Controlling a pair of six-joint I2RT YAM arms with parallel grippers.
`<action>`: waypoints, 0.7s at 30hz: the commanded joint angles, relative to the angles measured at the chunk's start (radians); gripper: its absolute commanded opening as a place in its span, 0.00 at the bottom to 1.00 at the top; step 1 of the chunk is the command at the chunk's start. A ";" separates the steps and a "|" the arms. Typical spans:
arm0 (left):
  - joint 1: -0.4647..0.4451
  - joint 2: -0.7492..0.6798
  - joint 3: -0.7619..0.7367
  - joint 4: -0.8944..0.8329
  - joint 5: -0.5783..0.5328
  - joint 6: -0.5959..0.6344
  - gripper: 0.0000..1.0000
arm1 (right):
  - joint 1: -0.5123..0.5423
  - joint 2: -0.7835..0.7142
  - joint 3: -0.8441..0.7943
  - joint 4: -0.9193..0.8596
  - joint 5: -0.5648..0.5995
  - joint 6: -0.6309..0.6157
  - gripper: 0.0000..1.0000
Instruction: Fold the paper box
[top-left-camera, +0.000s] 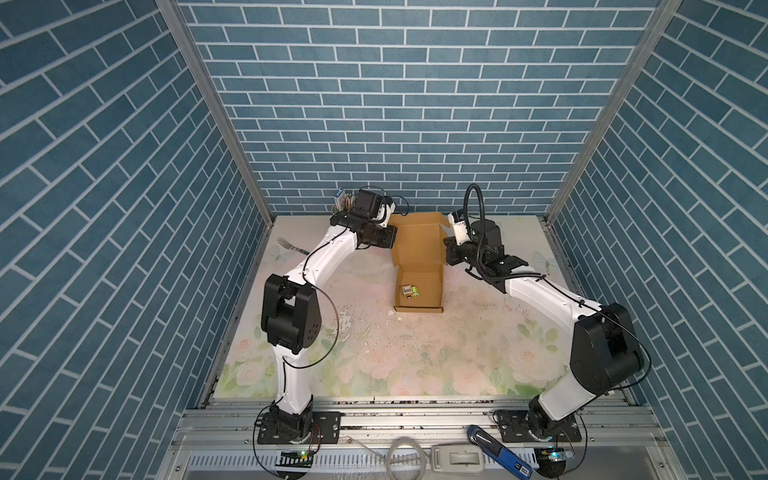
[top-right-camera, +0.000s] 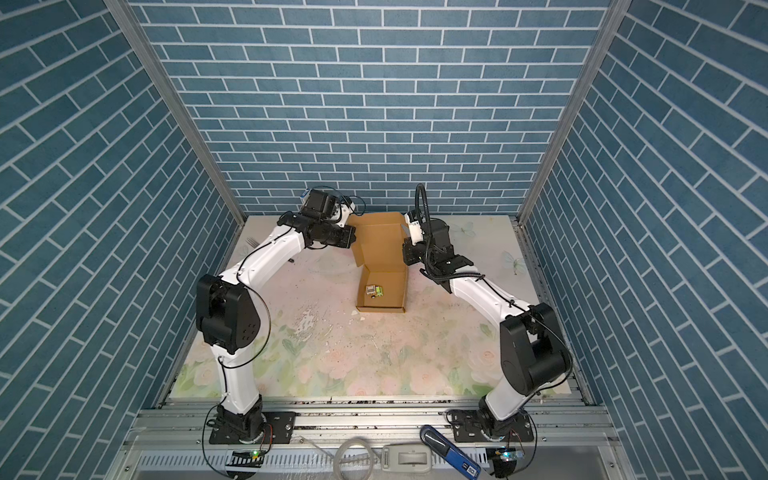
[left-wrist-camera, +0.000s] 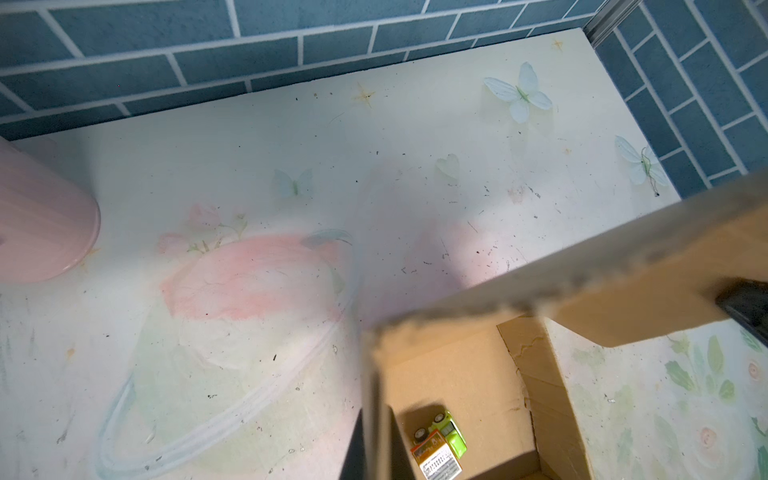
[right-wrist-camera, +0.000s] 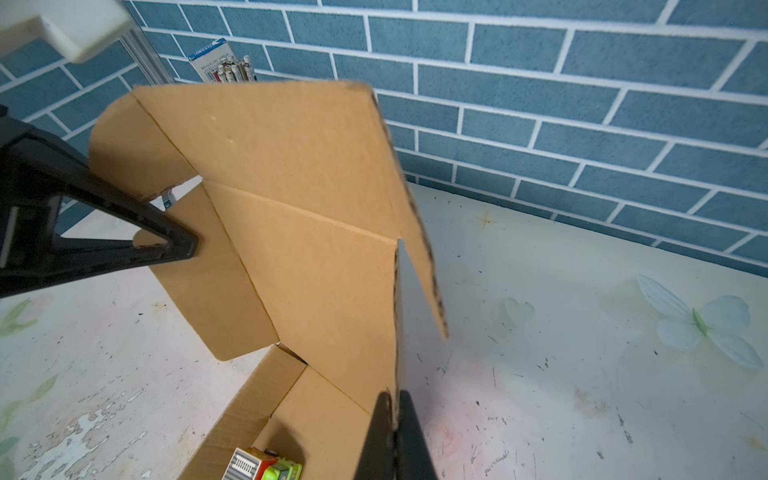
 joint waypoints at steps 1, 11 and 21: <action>-0.005 -0.030 -0.017 0.033 0.008 0.004 0.00 | 0.005 -0.011 -0.002 0.041 -0.028 -0.047 0.00; -0.027 -0.176 -0.193 0.161 -0.092 -0.009 0.00 | 0.005 -0.010 0.018 0.025 -0.005 0.010 0.17; -0.061 -0.268 -0.375 0.309 -0.156 0.016 0.00 | -0.008 -0.058 0.083 -0.147 -0.050 0.003 0.42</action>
